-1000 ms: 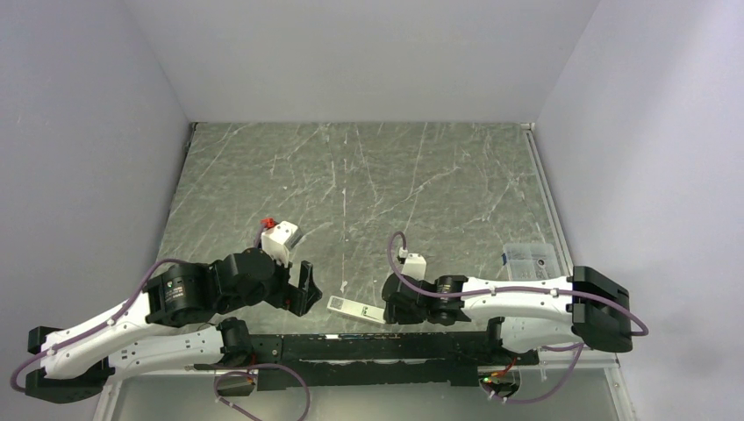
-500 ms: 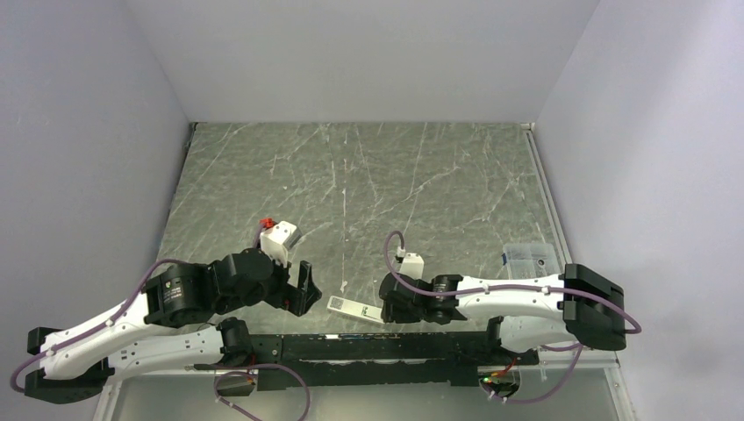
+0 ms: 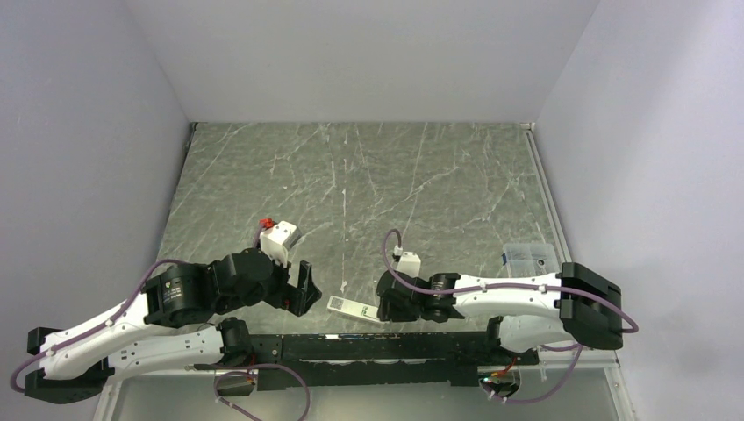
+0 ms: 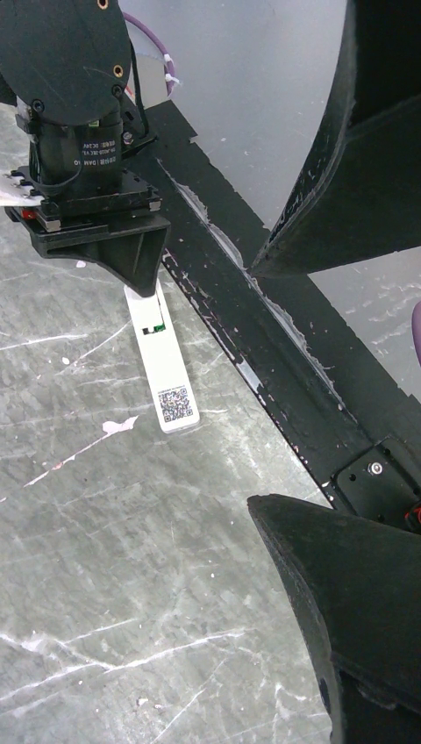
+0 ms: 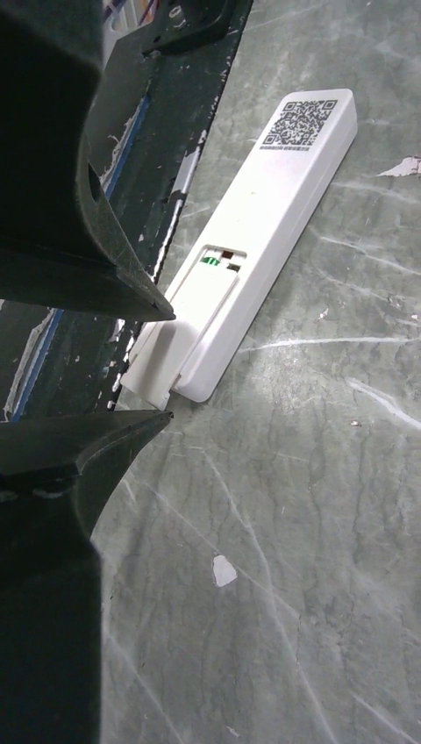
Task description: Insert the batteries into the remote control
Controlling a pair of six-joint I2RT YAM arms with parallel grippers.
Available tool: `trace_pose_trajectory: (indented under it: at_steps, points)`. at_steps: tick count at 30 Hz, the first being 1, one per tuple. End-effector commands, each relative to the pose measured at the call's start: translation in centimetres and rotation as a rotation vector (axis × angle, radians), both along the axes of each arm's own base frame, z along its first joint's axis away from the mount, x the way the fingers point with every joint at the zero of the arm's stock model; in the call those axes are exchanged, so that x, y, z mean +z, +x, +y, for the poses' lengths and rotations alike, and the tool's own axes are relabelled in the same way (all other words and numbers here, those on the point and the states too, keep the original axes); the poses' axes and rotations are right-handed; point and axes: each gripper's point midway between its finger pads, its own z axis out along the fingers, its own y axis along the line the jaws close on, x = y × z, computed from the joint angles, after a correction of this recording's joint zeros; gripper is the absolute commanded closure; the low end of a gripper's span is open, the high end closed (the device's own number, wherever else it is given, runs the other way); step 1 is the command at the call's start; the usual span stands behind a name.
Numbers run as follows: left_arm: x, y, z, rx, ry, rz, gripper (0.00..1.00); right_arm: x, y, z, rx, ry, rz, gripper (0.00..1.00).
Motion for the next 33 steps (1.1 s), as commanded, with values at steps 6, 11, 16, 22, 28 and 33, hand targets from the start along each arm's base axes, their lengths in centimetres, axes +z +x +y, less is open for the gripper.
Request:
trace_pose_trajectory:
  at_steps: [6,11,16,22,28,33]
  points:
    - [0.8,0.1,-0.4,-0.002,-0.039,-0.019,0.01,1.7,0.9,2.1,0.005,0.064,-0.029,0.56]
    - [0.7,0.1,-0.4,-0.001,-0.038,-0.018,0.01,1.7,0.9,2.3,0.010,0.061,-0.026,0.55]
    - [0.7,0.1,-0.4,-0.003,-0.038,-0.018,0.01,1.7,0.9,2.3,0.008,0.062,-0.025,0.56]
    - [0.7,0.1,-0.4,-0.002,-0.035,-0.017,0.01,1.5,0.8,2.2,0.007,0.052,-0.017,0.56]
    - [0.7,0.1,-0.4,-0.003,-0.036,-0.016,0.01,1.0,0.6,1.7,-0.001,0.029,-0.001,0.56]
    - [0.6,0.1,-0.5,-0.005,-0.032,-0.016,0.01,0.7,0.4,1.2,-0.013,0.024,0.009,0.57]
